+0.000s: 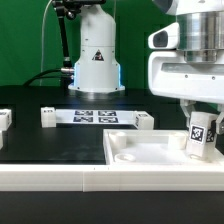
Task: Assemble one leg
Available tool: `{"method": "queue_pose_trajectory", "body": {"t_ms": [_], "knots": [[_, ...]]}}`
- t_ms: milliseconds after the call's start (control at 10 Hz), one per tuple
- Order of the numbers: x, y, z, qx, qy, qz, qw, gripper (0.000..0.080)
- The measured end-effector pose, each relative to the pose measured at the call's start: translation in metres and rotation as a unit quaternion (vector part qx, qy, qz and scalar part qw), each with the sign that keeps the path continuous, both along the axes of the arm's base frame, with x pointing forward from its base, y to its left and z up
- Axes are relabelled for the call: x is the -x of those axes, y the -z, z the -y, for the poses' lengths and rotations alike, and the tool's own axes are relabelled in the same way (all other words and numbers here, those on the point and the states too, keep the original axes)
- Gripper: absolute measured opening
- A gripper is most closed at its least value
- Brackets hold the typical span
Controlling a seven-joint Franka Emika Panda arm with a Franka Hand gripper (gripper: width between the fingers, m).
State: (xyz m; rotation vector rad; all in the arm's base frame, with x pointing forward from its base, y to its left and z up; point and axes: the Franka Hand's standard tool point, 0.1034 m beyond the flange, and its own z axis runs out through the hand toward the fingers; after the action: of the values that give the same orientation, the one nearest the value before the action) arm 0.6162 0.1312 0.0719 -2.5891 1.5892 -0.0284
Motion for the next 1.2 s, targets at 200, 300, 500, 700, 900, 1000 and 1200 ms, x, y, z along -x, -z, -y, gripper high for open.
{"method": "queue_pose_trajectory", "body": {"t_ms": [200,300,500,700,900,1000,1200], "knots": [[-0.0002,0.0001,0.0007,-0.005,0.022,-0.002,1.000,0.0292],[-0.0001,0.0002,0.0000,-0.005,0.021,-0.002,1.000,0.0389],[-0.0002,0.0002,0.0005,-0.003,-0.010,0.001,1.000,0.0565],[-0.0017,-0.0003,0.0053,0.004,-0.098,0.006,0.995,0.0633],[-0.0029,-0.0005,0.0092,0.011,-0.213,0.012,0.977,0.0646],[-0.0029,-0.0010,0.0093,0.012,-0.267,0.002,0.964,0.0646],[-0.0097,-0.0025,0.0082,0.028,-0.376,-0.011,0.926,0.0649]]}}
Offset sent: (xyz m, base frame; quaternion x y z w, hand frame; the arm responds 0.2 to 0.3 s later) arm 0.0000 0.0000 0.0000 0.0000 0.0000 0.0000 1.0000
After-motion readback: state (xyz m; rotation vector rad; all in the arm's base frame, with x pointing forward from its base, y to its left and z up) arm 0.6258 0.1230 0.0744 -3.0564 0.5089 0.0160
